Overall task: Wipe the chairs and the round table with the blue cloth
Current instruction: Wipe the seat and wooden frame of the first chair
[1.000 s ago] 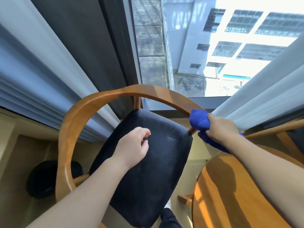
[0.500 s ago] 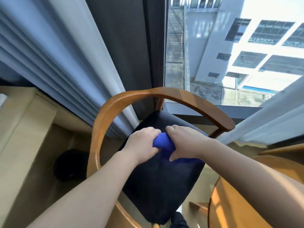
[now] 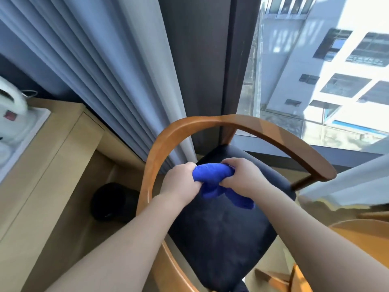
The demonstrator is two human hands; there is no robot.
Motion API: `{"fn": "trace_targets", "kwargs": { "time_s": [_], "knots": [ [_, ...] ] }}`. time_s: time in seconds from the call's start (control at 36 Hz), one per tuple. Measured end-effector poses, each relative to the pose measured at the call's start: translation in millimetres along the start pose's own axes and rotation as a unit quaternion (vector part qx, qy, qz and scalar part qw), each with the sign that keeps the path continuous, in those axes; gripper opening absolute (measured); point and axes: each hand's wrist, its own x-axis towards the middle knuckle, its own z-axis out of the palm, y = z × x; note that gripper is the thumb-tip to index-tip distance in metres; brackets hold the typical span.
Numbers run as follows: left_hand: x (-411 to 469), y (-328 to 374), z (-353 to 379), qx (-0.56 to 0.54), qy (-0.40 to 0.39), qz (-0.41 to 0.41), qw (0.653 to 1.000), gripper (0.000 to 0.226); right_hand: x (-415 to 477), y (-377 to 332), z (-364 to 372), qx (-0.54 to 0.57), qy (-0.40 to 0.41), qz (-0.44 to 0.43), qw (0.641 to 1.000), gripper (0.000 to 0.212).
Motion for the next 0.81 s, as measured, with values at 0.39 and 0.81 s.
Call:
{"fn": "trace_targets", "kwargs": {
  "time_s": [0.39,0.81],
  "knots": [
    [18.5,-66.9,-9.0,0.024,0.050,0.005,0.998,0.053,50.9,-11.2,50.2,-0.129,-0.040,-0.056,0.989,0.033],
    [9.6,-167.3,10.9,0.151,-0.112,-0.114,0.976,0.087,190.2,-13.4,81.1,0.052,0.161,0.160,0.972,0.059]
  ]
}}
